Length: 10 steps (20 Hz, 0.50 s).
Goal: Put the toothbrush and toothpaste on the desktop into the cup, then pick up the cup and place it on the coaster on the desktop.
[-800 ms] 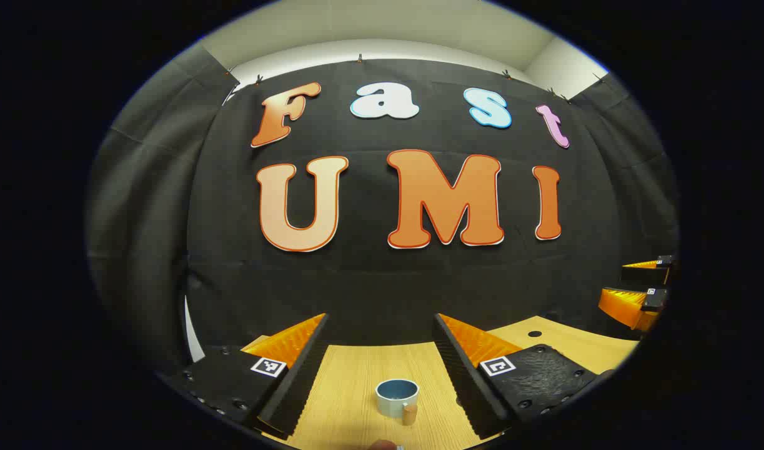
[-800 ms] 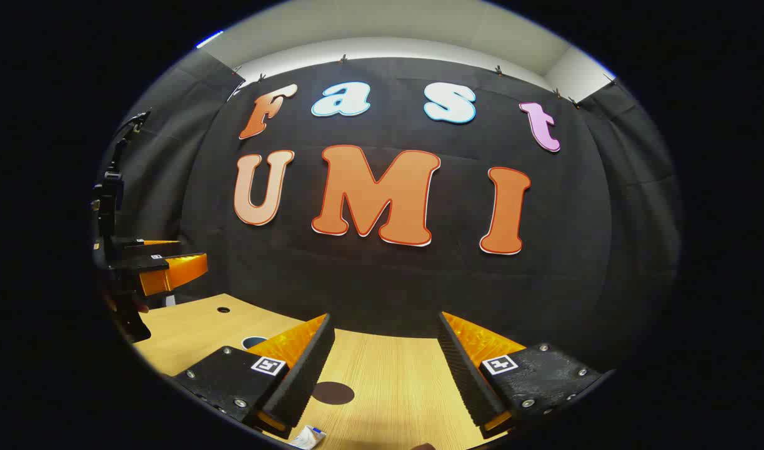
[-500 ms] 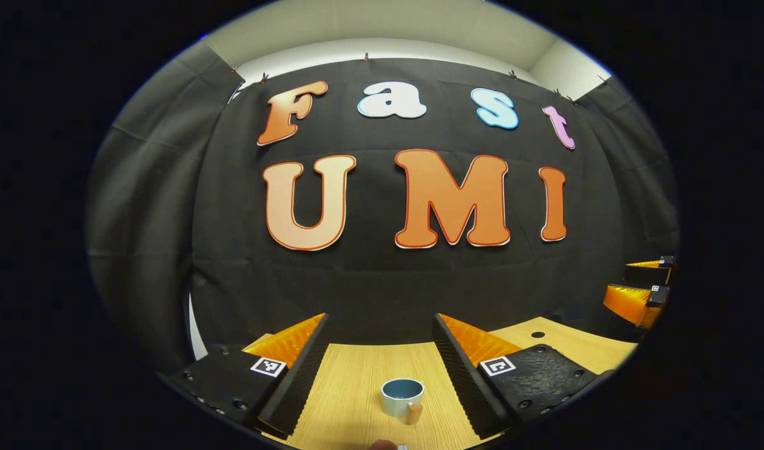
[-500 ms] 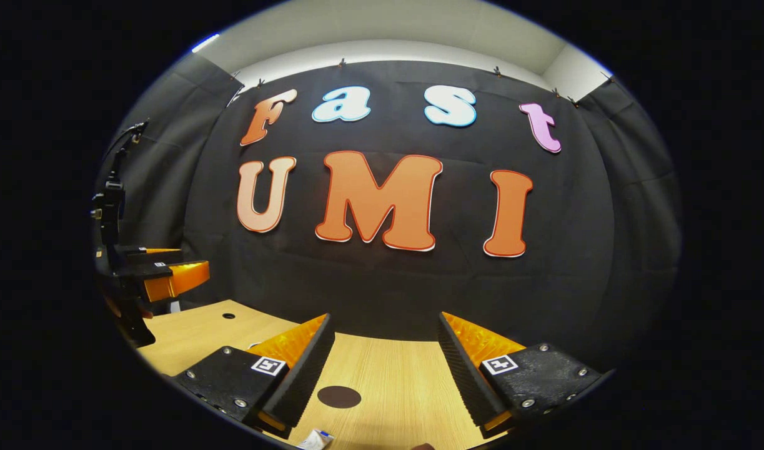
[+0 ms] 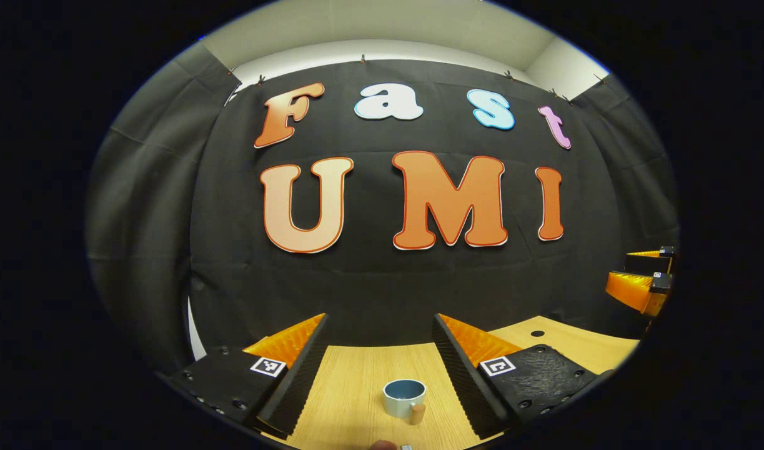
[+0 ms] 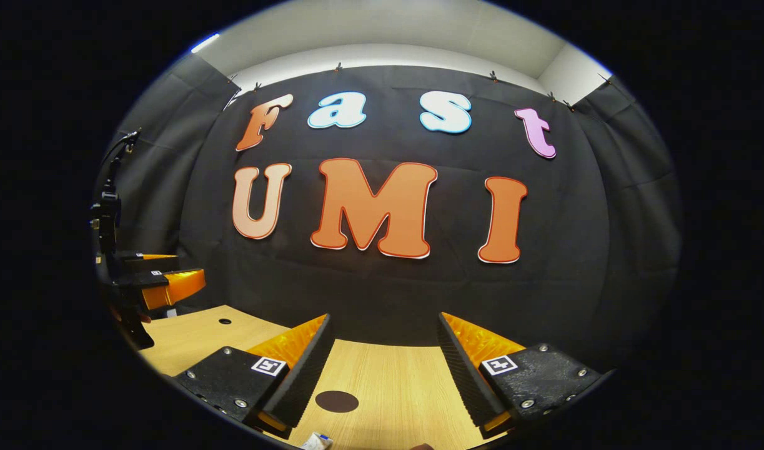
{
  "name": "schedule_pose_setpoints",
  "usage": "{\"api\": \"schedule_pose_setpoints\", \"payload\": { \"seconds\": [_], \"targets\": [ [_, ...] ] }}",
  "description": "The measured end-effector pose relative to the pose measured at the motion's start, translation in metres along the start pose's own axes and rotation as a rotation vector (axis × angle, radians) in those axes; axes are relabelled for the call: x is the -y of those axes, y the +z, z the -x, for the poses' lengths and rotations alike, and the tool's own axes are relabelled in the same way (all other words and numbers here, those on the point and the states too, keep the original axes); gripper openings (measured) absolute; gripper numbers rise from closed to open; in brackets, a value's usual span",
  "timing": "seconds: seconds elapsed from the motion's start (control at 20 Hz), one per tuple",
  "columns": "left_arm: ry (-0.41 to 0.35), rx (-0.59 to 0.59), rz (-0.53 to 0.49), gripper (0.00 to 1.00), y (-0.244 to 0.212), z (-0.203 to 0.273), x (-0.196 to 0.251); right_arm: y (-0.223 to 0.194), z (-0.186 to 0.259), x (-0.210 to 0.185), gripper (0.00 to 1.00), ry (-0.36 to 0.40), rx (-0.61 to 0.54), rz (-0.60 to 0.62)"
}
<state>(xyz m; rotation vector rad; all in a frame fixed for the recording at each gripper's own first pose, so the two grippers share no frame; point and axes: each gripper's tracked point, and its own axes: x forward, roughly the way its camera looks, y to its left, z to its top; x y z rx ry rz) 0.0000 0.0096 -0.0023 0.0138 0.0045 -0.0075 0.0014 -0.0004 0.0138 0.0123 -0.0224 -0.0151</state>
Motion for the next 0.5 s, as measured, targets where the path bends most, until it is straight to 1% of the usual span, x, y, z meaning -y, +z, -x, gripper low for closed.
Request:
{"api": "schedule_pose_setpoints", "payload": {
  "seconds": [0.05, 0.1, 0.15, 0.25, 0.35, 0.5],
  "targets": [
    [-0.003, -0.008, -0.012, 0.98, -0.001, -0.001, -0.001, -0.004, 0.0, 0.0, 1.0, 0.007, -0.014, 0.004],
    [-0.005, -0.012, -0.015, 0.97, -0.002, -0.001, -0.002, -0.007, 0.0, -0.001, 0.98, 0.011, -0.029, 0.006],
    [-0.012, -0.023, -0.021, 0.98, -0.004, -0.002, -0.001, -0.01, -0.001, -0.002, 0.98, 0.02, -0.045, 0.008],
    [-0.014, -0.057, -0.031, 0.97, -0.011, -0.004, 0.0, -0.015, -0.002, -0.011, 0.98, 0.044, -0.08, 0.017],
    [-0.024, -0.114, -0.04, 0.97, -0.024, -0.005, 0.002, -0.027, -0.001, -0.024, 0.98, 0.078, -0.122, 0.034],
    [-0.052, -0.223, -0.018, 0.96, -0.051, -0.004, 0.008, -0.047, 0.003, -0.042, 0.97, 0.134, -0.196, 0.056]
  ]
}}
